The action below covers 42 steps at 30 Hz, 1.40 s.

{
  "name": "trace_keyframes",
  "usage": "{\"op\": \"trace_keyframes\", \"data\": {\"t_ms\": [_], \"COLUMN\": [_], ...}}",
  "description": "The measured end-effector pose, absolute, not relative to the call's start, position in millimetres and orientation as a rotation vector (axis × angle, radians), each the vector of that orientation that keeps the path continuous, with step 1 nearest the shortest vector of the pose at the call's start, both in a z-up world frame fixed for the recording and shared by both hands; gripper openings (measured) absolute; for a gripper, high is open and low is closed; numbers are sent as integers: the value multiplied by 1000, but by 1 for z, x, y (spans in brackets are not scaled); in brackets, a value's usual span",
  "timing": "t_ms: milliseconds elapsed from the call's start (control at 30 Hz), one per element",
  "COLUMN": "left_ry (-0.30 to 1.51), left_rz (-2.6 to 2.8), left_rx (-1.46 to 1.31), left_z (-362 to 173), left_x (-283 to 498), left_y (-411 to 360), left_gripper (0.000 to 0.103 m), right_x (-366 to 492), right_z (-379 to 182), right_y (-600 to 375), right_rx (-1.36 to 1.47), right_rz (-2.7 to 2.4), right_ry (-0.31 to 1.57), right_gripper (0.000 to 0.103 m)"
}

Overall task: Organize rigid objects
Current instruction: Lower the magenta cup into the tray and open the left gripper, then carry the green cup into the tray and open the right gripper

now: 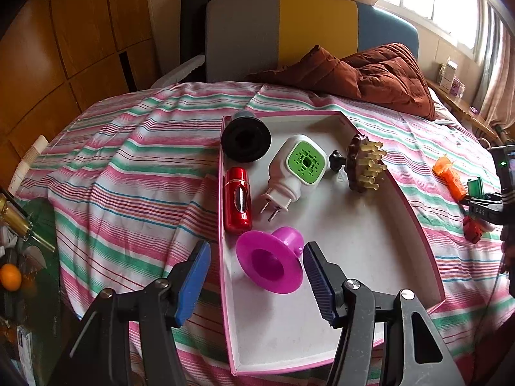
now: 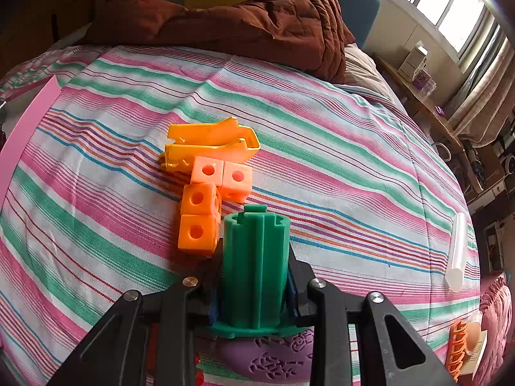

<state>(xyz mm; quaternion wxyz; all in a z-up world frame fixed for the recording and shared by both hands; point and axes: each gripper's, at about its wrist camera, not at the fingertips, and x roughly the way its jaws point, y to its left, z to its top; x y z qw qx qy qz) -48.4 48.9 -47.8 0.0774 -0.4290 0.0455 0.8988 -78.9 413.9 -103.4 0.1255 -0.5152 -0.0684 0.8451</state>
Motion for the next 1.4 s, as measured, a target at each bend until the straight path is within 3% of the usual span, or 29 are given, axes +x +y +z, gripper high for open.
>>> {"op": "trace_keyframes", "data": {"t_ms": [733, 967, 1167, 1400], "left_ry": [87, 46, 12, 11], "left_rz": [2727, 2750, 2763, 2747], "left_rx": [-1308, -1300, -1295, -1259], "left_z": [-50, -46, -44, -37], "left_x": [-39, -37, -35, -27], "left_y": [28, 17, 9, 14], "left_gripper": [61, 65, 65, 65], "right_x": [-76, -76, -70, -65], "right_z": [-105, -103, -98, -100], "right_y": [407, 410, 419, 410], "right_rx": [-1492, -1524, -1576, -1584], "right_rz": [2446, 2437, 2418, 2410], "right_ry": [-250, -203, -14, -71], "right_gripper": [30, 30, 30, 30]}}
